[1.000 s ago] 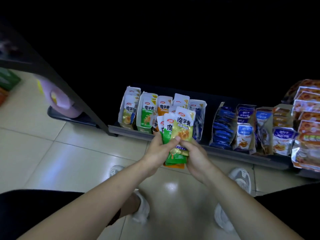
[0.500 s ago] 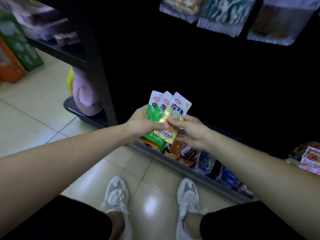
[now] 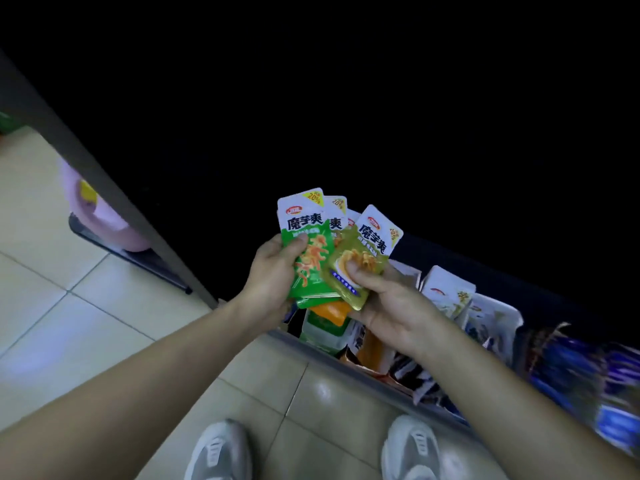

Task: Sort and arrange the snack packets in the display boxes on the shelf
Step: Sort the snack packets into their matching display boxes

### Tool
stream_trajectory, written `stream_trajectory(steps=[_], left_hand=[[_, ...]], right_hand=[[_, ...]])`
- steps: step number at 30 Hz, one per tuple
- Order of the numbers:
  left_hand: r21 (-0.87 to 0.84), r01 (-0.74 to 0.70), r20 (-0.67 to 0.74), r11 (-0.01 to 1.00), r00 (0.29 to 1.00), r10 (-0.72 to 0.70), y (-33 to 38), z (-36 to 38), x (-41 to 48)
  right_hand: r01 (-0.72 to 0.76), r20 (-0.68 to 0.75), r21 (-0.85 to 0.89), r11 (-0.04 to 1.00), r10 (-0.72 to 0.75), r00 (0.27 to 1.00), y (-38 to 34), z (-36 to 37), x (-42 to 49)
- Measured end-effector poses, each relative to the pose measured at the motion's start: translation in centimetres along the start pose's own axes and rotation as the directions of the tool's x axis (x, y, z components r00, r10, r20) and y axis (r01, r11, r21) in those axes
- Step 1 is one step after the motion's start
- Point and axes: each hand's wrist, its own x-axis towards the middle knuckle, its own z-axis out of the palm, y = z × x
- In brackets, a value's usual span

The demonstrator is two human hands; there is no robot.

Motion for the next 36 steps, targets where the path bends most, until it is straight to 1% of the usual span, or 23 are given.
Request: stream_trajectory(steps=[3,6,9,12,16,19,22,25,28,30,32,34,36], left_hand=[[-0.056,0.039,0.007,0.998,0.999,-0.039,-1.5,0.8,-0.1],[-0.127,0.086,0.023,0.988,0.996,-0.084,-2.2,1.0,-0.4],[-0.134,0.06,0.021,0.989,0.998,-0.057,-2.7,0.7,-0.3],[-0.07,-0.021,-0.025,0.997,0.999,0.02,-3.7,0.1,0.2],[-0.005,-0.117,-0.026,0.993,0.993,0.117,-5.4,-0.3,1.0],[-0.006,-0.12,0.012,0.993,0.993,0.12,-6.1,0.2,0.9],[-0.032,-0.085,0.071,0.996,0.994,0.087,-5.9,0.9,0.4],[-0.032,-0.103,0.059,0.994,0.993,0.105,-5.2,0.4,0.4],[-0.02,-0.12,-0.036,0.993,0.992,0.12,-4.5,-0.5,0.7],[-0.008,-0.154,-0.12,0.988,0.981,0.152,-4.0,-0.9,0.8],[0.037,-0.202,-0.178,0.979,0.962,0.205,-3.3,-1.2,0.8],[0.088,-0.263,-0.178,0.961,0.945,0.274,-2.8,-1.2,0.6],[0.167,-0.35,-0.16,0.922,0.913,0.375,-2.6,-1.0,0.5]], right_hand=[[0.099,-0.104,-0.033,0.995,-0.102,0.989,0.7,-1.2,-0.1],[0.18,-0.223,-0.106,0.978,-0.2,0.954,0.8,-2.7,-1.0],[0.27,-0.271,-0.197,0.943,-0.317,0.909,0.8,-3.7,-1.8],[0.307,-0.266,-0.268,0.913,-0.377,0.887,1.0,-4.2,-1.6],[0.322,-0.174,-0.332,0.886,-0.393,0.903,1.5,-4.3,-1.1],[0.327,-0.131,-0.422,0.846,-0.414,0.901,2.0,-4.2,-0.8],[0.326,-0.138,-0.511,0.795,-0.45,0.882,2.1,-4.2,-0.3],[0.346,-0.186,-0.492,0.799,-0.485,0.855,2.0,-4.2,-0.1],[0.358,-0.267,-0.475,0.804,-0.52,0.811,2.0,-4.4,-0.1],[0.37,-0.334,-0.471,0.801,-0.55,0.765,1.8,-4.7,-0.1],[0.395,-0.396,-0.449,0.802,-0.575,0.716,1.5,-5.1,-0.3],[0.419,-0.435,-0.434,0.798,-0.593,0.678,1.2,-5.5,-0.5],[0.437,-0.447,-0.425,0.793,-0.603,0.66,1.1,-5.8,-0.8]])
